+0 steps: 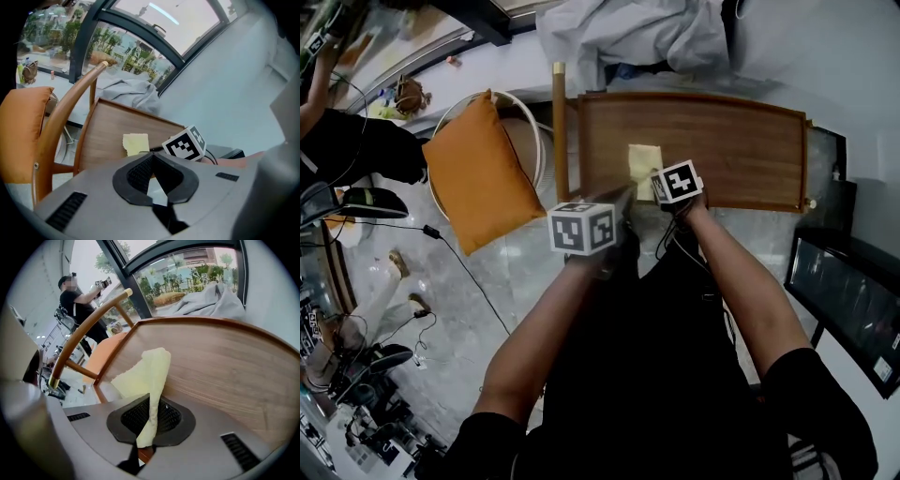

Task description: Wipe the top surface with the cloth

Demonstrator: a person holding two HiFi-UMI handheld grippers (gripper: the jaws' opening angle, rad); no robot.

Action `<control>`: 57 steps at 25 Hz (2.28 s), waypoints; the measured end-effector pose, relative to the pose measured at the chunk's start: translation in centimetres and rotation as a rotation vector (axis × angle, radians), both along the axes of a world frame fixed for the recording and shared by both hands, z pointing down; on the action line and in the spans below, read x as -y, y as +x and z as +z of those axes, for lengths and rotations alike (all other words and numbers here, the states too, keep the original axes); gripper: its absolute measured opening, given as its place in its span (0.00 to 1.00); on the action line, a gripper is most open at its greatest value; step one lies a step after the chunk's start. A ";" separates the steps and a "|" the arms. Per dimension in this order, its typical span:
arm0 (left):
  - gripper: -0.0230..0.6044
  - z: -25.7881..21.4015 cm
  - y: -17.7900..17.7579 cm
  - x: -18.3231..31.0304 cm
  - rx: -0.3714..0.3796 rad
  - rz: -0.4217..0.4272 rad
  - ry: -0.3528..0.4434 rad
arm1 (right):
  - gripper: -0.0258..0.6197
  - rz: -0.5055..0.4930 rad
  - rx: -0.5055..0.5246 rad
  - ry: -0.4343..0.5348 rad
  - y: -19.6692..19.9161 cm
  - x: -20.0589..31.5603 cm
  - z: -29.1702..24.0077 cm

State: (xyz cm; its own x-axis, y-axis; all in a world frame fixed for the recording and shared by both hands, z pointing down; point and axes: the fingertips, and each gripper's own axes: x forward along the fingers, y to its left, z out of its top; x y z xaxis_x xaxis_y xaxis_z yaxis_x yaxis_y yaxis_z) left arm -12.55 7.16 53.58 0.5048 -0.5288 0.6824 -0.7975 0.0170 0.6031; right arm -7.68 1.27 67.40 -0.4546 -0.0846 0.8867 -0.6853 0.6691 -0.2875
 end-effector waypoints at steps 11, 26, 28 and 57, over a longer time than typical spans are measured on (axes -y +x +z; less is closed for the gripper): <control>0.05 0.3 8.8 2.4 -0.021 0.081 -0.010 | 0.09 0.108 -0.071 0.010 12.2 3.4 -0.3; 0.05 0.8 17.4 5.7 -0.044 0.091 0.004 | 0.09 0.213 -0.122 0.074 25.6 7.1 -1.1; 0.05 0.9 18.6 6.0 -0.049 0.090 0.005 | 0.09 0.225 -0.135 0.082 27.2 7.6 -1.2; 0.05 0.4 20.1 6.0 -0.055 0.060 0.011 | 0.09 0.474 -0.463 0.175 40.5 10.1 -2.9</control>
State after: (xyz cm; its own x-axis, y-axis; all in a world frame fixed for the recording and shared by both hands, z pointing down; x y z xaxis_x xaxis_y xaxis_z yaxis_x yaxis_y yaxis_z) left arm 7.56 1.15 53.96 0.5723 -0.5041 0.6468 -0.7624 -0.0367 0.6460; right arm 32.81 -8.85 64.47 0.0894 -0.3404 0.9360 -0.9420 0.2763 0.1905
